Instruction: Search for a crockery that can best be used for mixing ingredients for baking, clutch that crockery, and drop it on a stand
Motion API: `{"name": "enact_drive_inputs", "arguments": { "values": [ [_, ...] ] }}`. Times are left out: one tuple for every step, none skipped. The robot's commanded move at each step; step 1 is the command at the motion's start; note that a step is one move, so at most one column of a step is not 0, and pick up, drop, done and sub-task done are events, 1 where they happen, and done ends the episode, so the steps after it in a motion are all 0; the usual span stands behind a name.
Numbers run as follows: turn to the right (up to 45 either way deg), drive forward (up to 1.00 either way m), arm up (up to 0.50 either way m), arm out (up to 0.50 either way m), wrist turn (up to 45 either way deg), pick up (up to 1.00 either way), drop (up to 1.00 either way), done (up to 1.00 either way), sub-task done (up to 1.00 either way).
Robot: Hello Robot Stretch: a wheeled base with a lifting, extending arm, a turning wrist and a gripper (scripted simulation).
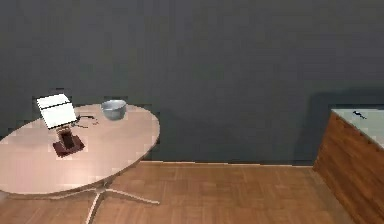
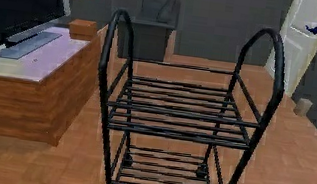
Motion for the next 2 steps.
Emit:
{"name": "enact_drive_inputs", "arguments": {
  "values": [
    [0.0, 0.4, 0.0, 0.0, 0.0, 0.0, 0.0, 0.0, 0.0],
    [-45.0, 0.0, 0.0, 0.0, 0.0, 0.0, 0.0, 0.0, 0.0]
  ]
}}
